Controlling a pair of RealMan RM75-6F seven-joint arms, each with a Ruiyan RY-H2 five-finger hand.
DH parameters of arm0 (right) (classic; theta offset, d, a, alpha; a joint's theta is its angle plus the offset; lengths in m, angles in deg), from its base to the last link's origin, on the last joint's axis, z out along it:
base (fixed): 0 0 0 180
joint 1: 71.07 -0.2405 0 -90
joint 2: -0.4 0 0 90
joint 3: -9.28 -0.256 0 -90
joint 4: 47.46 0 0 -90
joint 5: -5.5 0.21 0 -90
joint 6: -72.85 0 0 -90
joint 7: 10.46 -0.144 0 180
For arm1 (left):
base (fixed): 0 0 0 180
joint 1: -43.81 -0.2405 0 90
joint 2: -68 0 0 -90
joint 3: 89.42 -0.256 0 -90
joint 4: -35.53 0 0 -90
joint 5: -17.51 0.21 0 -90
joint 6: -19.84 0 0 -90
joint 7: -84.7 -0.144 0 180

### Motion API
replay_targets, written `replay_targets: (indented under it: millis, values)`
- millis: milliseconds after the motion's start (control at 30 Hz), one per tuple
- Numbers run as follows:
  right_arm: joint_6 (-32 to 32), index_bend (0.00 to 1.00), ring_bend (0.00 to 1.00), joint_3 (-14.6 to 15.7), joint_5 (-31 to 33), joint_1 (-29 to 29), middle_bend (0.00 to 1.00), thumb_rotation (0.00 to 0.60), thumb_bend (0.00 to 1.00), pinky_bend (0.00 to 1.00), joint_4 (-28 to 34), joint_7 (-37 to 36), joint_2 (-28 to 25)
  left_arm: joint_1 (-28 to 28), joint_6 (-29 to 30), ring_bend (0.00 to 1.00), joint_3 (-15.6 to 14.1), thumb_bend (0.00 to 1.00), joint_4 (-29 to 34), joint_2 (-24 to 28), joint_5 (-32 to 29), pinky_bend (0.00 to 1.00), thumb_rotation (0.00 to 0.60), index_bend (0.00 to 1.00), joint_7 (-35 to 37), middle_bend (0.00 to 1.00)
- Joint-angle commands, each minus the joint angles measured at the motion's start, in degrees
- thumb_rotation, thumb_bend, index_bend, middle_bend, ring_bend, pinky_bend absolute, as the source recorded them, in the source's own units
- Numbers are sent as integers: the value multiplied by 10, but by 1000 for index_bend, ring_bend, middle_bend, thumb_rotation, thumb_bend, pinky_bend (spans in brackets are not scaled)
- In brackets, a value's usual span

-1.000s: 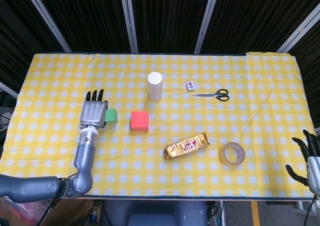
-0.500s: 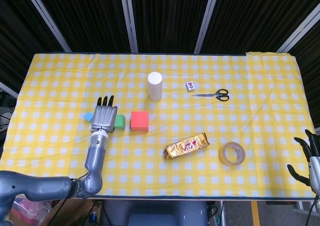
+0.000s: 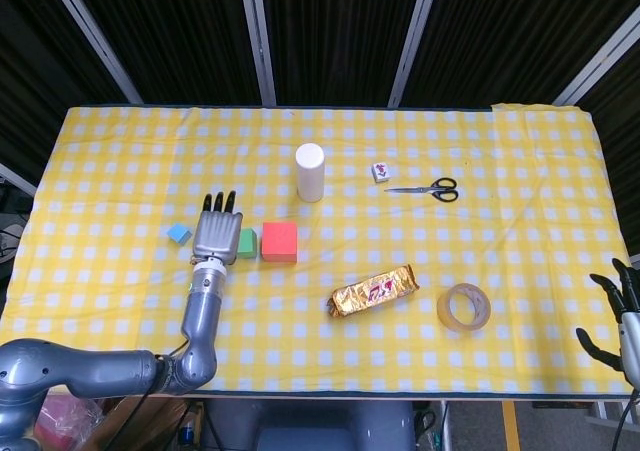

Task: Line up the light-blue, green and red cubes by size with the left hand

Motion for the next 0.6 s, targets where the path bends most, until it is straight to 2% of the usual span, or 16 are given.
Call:
replay_targets:
  millis: [33,600]
  values:
    - [0,193,18,0,0,0,0,600,318,0,0,-1,0,2,-1,0,1,401,-3,-4,0,0,600,505,-1,0]
    - [3,193,17,-1,0,1,0,600,317,0,-1,-5,-1,14,-1,0,8,401,-22,-26,-3,0,600,505,-12,0]
